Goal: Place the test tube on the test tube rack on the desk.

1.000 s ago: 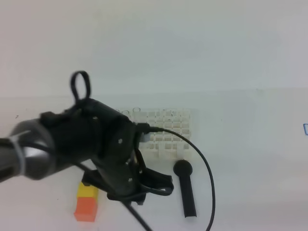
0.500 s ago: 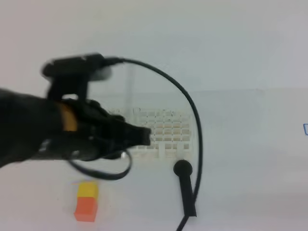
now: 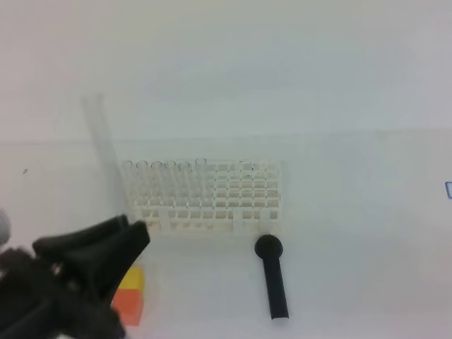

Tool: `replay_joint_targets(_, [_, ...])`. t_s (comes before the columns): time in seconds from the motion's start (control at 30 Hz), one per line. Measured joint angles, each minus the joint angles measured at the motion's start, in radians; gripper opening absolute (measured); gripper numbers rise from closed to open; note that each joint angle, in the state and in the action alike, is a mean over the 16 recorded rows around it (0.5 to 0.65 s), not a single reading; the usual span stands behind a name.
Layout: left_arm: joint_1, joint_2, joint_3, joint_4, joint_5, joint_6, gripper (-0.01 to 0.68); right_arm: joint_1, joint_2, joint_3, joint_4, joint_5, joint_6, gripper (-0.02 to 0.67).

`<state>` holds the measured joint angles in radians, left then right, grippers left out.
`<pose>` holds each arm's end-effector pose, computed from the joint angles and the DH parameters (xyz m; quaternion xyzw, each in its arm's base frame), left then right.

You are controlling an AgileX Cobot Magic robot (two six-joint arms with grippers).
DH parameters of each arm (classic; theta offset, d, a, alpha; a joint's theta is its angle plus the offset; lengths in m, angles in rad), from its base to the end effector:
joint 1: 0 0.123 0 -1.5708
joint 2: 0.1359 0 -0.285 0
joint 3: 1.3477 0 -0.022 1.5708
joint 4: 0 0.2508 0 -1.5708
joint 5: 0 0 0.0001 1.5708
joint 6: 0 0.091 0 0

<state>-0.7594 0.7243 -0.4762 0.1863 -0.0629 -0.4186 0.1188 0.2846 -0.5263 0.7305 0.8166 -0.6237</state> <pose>0.1122 -0.1080 0.3115 0.1967 0.7147 -0.3233 0.5883 0.0394 0.0493 0.3145 -0.2201 0.7732 0.2178 0.5534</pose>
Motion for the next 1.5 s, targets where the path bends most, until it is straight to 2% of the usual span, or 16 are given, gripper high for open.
replay_joint_targets(0.23, [0.000,-0.092,0.221,0.002,-0.284,0.001,0.049,0.000,0.005,0.000,0.209,0.008,-0.246,0.199])
replay_joint_targets(0.4, [-0.001,-0.103,0.283,0.018,-0.372,0.003,0.020,0.009,0.031,-0.003,0.356,0.032,-0.410,0.200])
replay_joint_targets(0.5, [-0.001,-0.103,0.296,0.049,-0.388,0.014,-0.001,0.023,0.058,-0.012,0.433,0.051,-0.500,0.201])
replay_joint_targets(0.83, [-0.001,-0.103,0.301,0.172,-0.403,0.089,-0.001,0.120,0.248,-0.094,0.583,0.095,-0.703,0.214])
replay_joint_targets(1.17, [-0.001,-0.103,0.301,0.200,-0.404,0.128,0.006,0.278,0.559,-0.233,0.646,0.067,-0.819,0.313])
replay_joint_targets(1.33, [-0.001,-0.103,0.301,0.200,-0.403,0.124,0.013,0.379,0.723,-0.301,0.730,0.038,-0.909,0.364])
replay_joint_targets(1.5, [-0.001,-0.103,0.301,0.200,-0.402,0.108,0.013,0.474,0.867,-0.358,0.826,0.009,-1.014,0.387])
